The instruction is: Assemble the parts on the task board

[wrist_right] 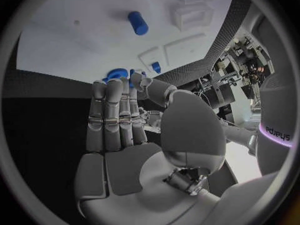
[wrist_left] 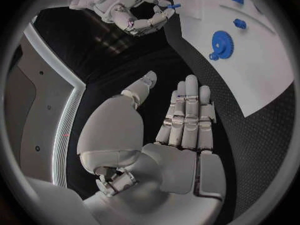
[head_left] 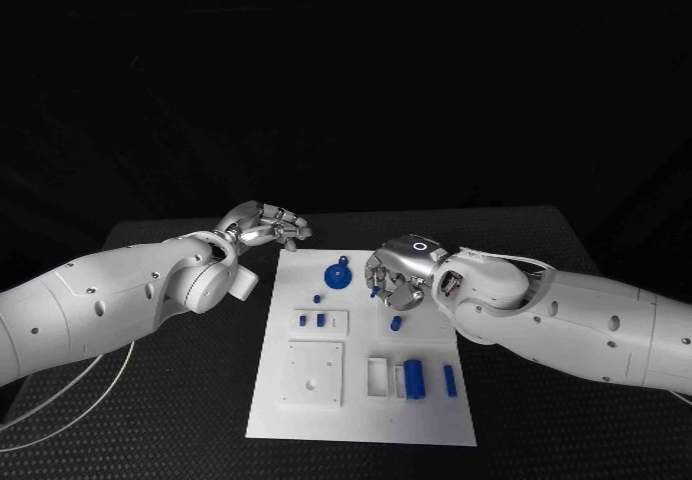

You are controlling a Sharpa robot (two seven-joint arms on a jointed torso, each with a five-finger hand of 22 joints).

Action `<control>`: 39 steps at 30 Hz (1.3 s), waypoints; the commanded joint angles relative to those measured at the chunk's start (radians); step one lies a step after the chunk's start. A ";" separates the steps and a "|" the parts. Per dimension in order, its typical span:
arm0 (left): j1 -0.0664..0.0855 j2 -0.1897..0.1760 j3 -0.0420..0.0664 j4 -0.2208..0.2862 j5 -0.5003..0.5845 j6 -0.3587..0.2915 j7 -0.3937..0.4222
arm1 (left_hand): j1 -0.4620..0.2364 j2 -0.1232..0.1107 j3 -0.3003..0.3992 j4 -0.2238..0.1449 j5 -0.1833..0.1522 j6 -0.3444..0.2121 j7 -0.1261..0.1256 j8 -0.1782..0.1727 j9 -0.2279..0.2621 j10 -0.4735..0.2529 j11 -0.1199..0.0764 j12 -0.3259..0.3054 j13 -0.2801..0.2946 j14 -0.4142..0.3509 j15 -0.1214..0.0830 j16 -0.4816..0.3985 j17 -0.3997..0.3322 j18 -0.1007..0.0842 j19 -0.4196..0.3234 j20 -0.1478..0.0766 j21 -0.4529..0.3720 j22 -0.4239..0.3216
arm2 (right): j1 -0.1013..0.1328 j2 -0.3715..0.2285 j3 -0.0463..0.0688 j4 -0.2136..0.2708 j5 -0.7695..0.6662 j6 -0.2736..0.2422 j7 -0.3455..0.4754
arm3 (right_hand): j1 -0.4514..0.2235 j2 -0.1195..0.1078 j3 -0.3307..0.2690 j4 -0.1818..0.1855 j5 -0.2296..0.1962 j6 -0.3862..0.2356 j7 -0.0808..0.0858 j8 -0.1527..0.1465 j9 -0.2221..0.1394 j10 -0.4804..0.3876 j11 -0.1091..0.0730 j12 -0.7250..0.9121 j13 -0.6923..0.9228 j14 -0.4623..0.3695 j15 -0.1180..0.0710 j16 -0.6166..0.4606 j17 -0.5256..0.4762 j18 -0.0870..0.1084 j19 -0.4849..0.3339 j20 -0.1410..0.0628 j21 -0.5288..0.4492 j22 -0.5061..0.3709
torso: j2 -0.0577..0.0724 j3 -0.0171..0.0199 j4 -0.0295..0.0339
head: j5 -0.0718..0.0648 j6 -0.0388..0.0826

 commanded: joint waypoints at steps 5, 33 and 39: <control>0.002 0.017 0.001 -0.025 0.017 -0.016 0.017 | 0.001 0.007 -0.001 0.007 0.000 -0.006 -0.002 -0.001 -0.001 -0.002 -0.002 -0.002 -0.001 -0.001 0.003 -0.005 0.002 0.012 -0.002 0.004 -0.005 0.002 | 0.002 0.053 0.000 0.029 -0.073 0.013 -0.039 | -0.002 0.009 0.001 -0.007 0.004 0.007 0.001 -0.003 0.001 0.007 0.003 -0.006 0.002 0.003 -0.003 0.001 0.001 0.009 -0.002 -0.005 0.005 0.023 | 0.000 -0.0022 0.0000 | 0.042 -0.003; 0.004 0.071 0.001 -0.078 0.031 -0.019 0.020 | 0.000 0.007 -0.001 0.009 0.000 -0.006 -0.002 0.001 -0.001 -0.001 -0.002 -0.001 -0.001 0.000 0.003 -0.006 0.005 0.012 -0.003 0.005 -0.007 0.003 | -0.086 0.175 -0.060 0.054 -0.196 0.040 -0.086 | -0.004 0.009 0.002 -0.010 0.006 0.009 0.001 -0.004 0.004 0.009 0.003 -0.008 0.006 0.005 -0.003 0.002 0.003 0.009 0.000 -0.006 0.009 0.022 | -0.007 -0.0090 -0.0008 | 0.115 -0.031; 0.004 0.069 0.001 -0.075 0.031 -0.017 0.020 | 0.000 0.007 -0.001 0.010 0.000 -0.007 -0.002 0.001 -0.001 -0.001 -0.002 -0.001 -0.001 0.000 0.003 -0.007 0.005 0.012 -0.003 0.005 -0.007 0.003 | -0.089 0.167 -0.075 0.051 -0.200 0.050 -0.087 | -0.005 0.009 0.003 -0.010 0.006 0.009 0.001 -0.004 0.004 0.010 0.002 -0.008 0.007 0.006 -0.004 0.002 0.003 0.009 0.001 -0.006 0.010 0.022 | -0.006 -0.0087 -0.0012 | 0.119 -0.035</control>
